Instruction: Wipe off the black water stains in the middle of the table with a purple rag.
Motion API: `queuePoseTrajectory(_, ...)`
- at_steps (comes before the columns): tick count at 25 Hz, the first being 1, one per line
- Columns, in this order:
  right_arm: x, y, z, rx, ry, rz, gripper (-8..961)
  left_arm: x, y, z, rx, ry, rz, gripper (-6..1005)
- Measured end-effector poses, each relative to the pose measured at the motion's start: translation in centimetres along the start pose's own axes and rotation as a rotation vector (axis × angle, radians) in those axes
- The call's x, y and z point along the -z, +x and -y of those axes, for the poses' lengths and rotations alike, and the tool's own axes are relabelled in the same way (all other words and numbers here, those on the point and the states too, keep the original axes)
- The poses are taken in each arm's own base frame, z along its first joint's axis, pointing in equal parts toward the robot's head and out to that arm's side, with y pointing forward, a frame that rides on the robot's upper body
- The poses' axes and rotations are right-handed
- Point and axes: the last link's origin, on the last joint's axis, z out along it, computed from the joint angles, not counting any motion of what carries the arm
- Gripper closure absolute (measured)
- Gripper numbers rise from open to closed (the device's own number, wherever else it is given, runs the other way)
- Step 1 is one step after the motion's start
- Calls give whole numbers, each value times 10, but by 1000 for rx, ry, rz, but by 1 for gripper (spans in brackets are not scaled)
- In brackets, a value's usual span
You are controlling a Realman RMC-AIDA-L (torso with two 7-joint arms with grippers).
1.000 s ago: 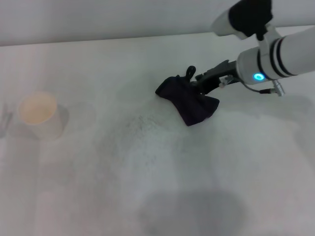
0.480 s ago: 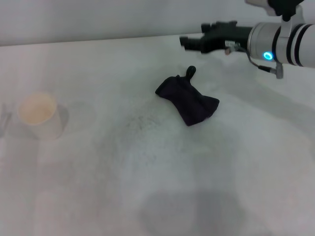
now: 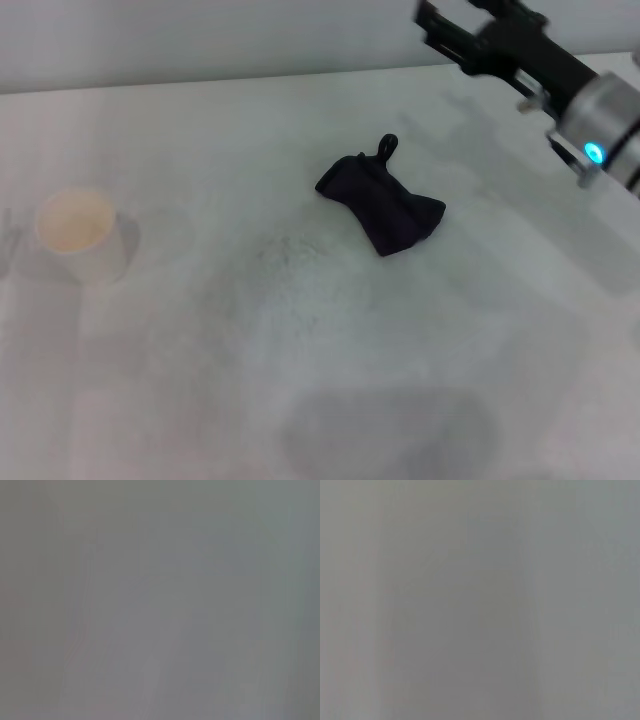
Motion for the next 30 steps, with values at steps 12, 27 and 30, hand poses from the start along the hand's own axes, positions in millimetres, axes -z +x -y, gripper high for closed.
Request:
queuePoseTrajectory(12, 62, 44, 40, 51, 291, -103, 127, 0, -2, 3, 7, 23, 12, 124)
queuePoseTrajectory(27, 59, 32, 58, 205, 357, -108, 134, 0, -1, 22, 86, 199, -11, 121)
queuePoseTrajectory(30, 66, 28, 69, 182, 433, -86, 129, -1, -1, 22, 84, 199, -4, 119)
